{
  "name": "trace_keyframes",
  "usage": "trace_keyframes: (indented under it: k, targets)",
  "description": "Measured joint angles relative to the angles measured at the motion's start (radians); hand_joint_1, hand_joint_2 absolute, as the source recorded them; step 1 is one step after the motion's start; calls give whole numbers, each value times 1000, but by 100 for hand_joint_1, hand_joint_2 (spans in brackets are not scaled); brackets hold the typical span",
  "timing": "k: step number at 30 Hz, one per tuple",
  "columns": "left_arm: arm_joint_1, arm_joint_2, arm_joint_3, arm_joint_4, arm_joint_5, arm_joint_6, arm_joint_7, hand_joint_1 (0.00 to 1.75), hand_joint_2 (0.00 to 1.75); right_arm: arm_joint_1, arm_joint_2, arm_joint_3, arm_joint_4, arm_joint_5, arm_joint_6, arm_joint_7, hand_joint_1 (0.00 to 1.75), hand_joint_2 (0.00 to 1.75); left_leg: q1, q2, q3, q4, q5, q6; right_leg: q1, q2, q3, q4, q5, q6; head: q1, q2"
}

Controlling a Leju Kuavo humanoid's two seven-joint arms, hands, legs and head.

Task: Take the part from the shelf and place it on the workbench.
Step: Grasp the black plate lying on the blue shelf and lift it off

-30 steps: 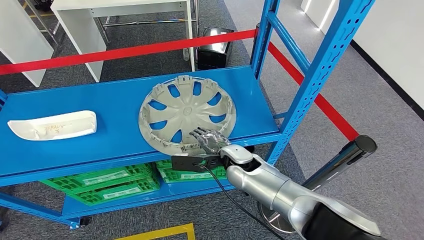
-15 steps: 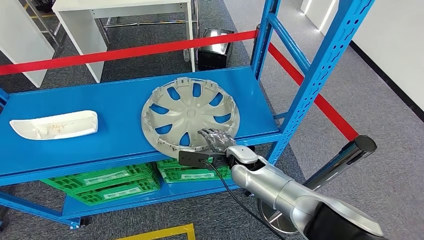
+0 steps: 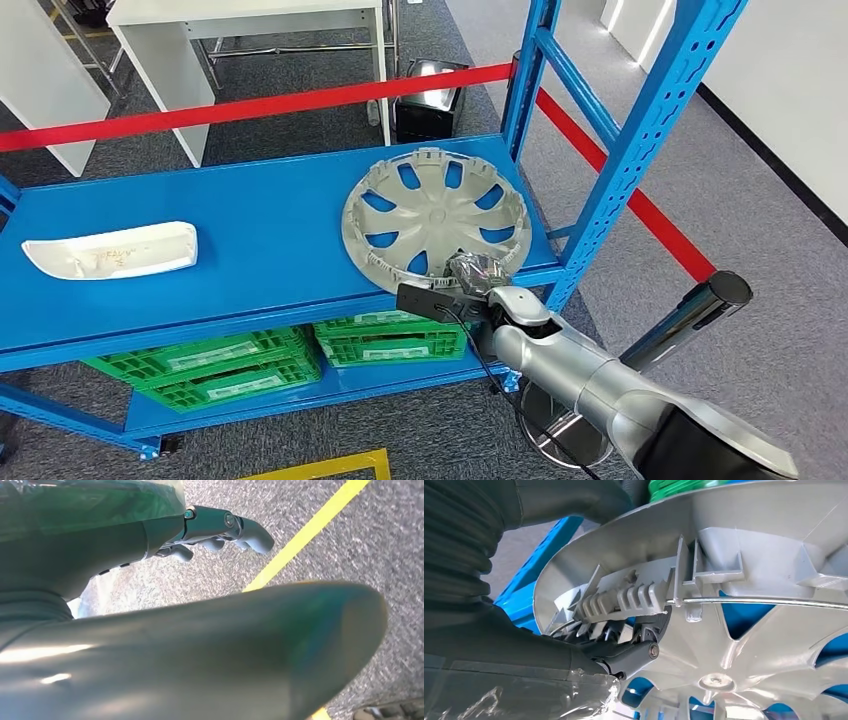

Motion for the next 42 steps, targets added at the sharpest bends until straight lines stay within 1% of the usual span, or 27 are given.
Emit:
trace_keyframes:
  k: [3, 6, 12, 16, 18, 21, 24, 26, 28, 31, 34, 37, 40, 42]
  targets:
    - [-4, 7, 4, -1, -9, 8, -10, 0, 0, 10, -31, -10, -20, 6, -11, 26, 175, 175, 0, -1, 1, 0, 0, 1, 0, -1, 1, -1, 0, 0, 0, 0]
    - [-10, 11, 9, -4, -7, 23, -42, 0, 0, 28, -63, -22, -52, 25, -17, 52, 175, 175, 0, -3, 1, 0, 1, 1, 0, -3, 1, -1, 0, 1, 0, 0]
    - [-15, 6, 25, -12, 20, 42, -81, 0, 0, 85, -128, -47, -148, 78, -27, 98, 175, 175, 0, -20, 1, 0, 1, 3, -1, -18, 8, -4, -5, 6, 0, 0]
    - [7, -13, 41, -12, 40, 77, -101, 0, 0, 163, -183, -82, -250, 98, -92, 108, 175, 175, 0, -27, 1, 0, 0, 6, -1, -25, 14, -8, -7, 8, 0, 0]
    - [18, -24, 48, -12, 44, 91, -101, 0, 0, 214, -207, -111, -313, 61, -164, 75, 175, 175, 0, -28, 1, 0, -2, 8, 0, -25, 16, -11, -8, 8, 1, 0]
    - [28, -40, 55, -12, 46, 106, -101, 0, 0, 299, -228, -175, -416, -40, -299, -12, 175, 175, 0, -27, 1, 0, -3, 10, 0, -24, 17, -13, -8, 9, 3, 0]
    - [30, -52, 59, -11, 50, 127, -130, 0, 0, 390, -237, -249, -534, -184, -414, -152, 175, 175, 0, -26, 1, 0, -4, 11, 0, -22, 18, -15, -7, 9, 4, 0]
    - [33, -56, 62, -11, 51, 145, -155, 0, 87, 451, -239, -300, -625, -285, -470, -252, 175, 175, 0, -22, 1, 0, -6, 12, 0, -19, 18, -15, -7, 10, 5, 0]
    - [35, -58, 65, -11, 56, 160, -175, 0, 175, 504, -239, -341, -717, -339, -502, -319, 175, 175, -1, -19, 1, 0, -6, 12, -1, -16, 16, -15, -6, 10, 6, 0]
    - [35, -60, 75, -11, 67, 167, -209, 0, 175, 566, -238, -387, -859, -329, -522, -363, 175, 175, -1, -16, 1, -1, -7, 12, -1, -15, 15, -14, -6, 11, 6, 0]
    - [36, -62, 82, -11, 63, 171, -233, 0, 175, 599, -239, -417, -991, -289, -515, -368, 175, 175, -1, -16, 2, -1, -7, 11, 0, -13, 14, -14, -6, 10, 6, 0]
    - [35, -66, 88, -11, 74, 180, -259, 0, 175, 624, -238, -419, -1106, -308, -486, -382, 175, 175, 0, -15, 2, -3, -7, 11, 0, -13, 13, -13, -6, 10, 6, 0]
    - [35, -72, 92, -11, 77, 184, -282, 0, 175, 640, -237, -411, -1203, -352, -461, -426, 175, 175, -1, -15, 1, -4, -7, 10, -1, -13, 12, -13, -7, 10, 6, 0]
    - [36, -76, 95, -11, 75, 183, -292, 0, 175, 641, -237, -406, -1261, -358, -449, -455, 175, 175, 0, -15, 1, -4, -7, 10, -1, -12, 12, -13, -7, 9, 6, 0]
